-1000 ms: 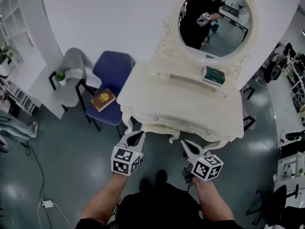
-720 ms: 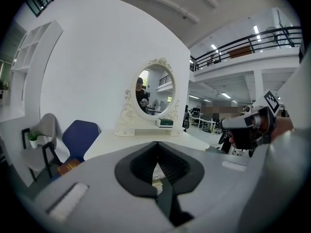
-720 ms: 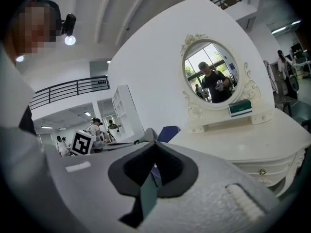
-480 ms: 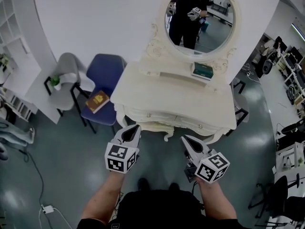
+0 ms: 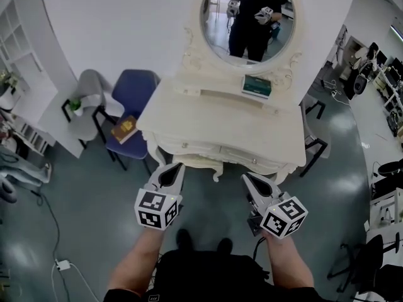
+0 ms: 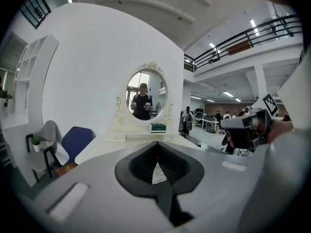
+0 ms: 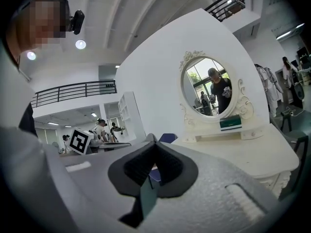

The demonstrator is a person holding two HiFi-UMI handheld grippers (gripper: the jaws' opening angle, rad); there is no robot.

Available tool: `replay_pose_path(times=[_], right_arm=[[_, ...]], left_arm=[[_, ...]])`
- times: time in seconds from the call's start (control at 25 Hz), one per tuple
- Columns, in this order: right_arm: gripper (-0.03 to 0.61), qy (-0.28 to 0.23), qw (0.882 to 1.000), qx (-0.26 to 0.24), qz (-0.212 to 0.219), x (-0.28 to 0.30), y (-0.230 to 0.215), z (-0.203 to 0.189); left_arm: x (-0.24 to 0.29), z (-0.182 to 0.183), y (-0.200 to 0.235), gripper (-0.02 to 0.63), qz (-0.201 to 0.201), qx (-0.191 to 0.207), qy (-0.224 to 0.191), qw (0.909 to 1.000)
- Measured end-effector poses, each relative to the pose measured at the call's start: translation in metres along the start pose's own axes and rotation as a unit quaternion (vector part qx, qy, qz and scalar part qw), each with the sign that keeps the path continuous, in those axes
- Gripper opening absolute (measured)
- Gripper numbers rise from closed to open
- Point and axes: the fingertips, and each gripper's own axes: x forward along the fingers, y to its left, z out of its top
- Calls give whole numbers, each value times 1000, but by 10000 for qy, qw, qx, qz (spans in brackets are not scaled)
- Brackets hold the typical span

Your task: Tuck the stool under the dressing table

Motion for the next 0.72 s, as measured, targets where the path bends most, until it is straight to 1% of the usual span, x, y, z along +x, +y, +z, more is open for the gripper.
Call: replay_pose_path(times=[0.12, 0.24, 0.4, 0.72], right_arm=[[2, -45, 9999, -23, 98, -20, -21, 5], [2, -62, 9998, -32, 206, -37, -34, 6], [2, -136, 9995, -93, 252, -41, -47, 13], [2, -289, 9990, -303, 182, -31, -45, 34]], left_arm=[[10, 1, -32, 17, 42, 49, 20, 10000], [14, 4, -49, 17, 160, 2, -40, 9999], [17, 14, -57, 17, 257, 98, -157, 9995], [19, 38, -49, 17, 204, 387, -249, 9987]])
